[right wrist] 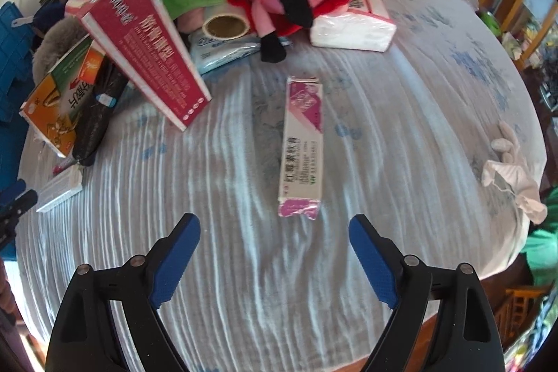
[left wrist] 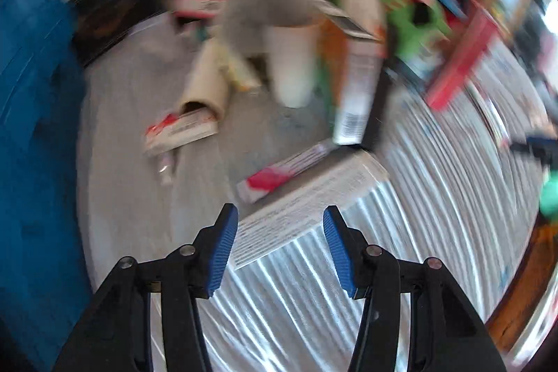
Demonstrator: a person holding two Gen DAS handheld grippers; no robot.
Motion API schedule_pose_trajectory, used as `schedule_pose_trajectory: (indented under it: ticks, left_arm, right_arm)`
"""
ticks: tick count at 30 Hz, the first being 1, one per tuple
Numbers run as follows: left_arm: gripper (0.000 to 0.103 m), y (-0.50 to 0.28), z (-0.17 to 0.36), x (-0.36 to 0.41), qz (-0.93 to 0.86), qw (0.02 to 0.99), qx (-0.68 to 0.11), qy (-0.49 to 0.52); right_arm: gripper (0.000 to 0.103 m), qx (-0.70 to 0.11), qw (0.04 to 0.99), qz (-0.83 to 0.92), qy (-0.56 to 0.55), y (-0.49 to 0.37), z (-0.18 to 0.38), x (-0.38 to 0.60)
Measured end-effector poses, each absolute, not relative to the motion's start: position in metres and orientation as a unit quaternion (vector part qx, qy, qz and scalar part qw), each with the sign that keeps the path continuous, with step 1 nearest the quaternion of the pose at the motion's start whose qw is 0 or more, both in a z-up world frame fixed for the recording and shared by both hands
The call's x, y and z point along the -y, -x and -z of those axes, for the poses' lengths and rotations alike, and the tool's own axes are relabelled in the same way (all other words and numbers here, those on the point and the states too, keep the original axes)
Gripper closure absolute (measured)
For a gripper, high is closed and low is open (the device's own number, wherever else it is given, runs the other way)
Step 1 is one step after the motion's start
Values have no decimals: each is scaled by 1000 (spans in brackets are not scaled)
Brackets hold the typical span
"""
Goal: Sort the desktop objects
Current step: 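Grasp the white instruction leaflet with the left gripper while the right grasps the pink ointment box, then carry the leaflet and ointment box over the blue crate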
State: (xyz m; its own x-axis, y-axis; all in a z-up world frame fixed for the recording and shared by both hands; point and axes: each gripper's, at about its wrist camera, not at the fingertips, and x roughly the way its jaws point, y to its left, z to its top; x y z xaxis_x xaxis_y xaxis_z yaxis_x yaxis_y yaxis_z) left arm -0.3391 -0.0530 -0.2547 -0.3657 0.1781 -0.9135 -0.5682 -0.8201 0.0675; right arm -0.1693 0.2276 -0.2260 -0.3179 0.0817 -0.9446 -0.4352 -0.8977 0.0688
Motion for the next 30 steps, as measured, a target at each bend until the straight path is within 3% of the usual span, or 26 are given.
schedule_pose_trajectory:
  ticks: [3,6,11,15,18,20,22,30]
  left_arm:
    - [52,346,278,34,-772,253,-250,527]
    - [45,352,301,17,-765,226,-312,515]
    - [42,381,305,26,-787,191,-221,543]
    - [51,395,306,44,-797,145,-152,567]
    - [63,403,304,59,-794,126,-94,587]
    - [68,406,302,67,-792,124,-63,594]
    - [69,407,302,71,-795,119,-49,593]
    - [69,397,261,83,-830,110,-31,547]
  right_arm:
    - [12,-166,169,-793,562,169,232,-243]
    - [10,-167,181,-786,567,177,246,-268]
    - [12,-175,184,-777,576,185,256,-273]
    - [30,-179,185,-774,578,196,263,-277]
    - [32,-169,186,-778,576,204,262,-277]
    - [47,-140,195,-780,578,209,261,-274]
    - [74,-136,190,-783,576,211,257,-271]
    - [75,-148,168,-816,534,187,207,-255]
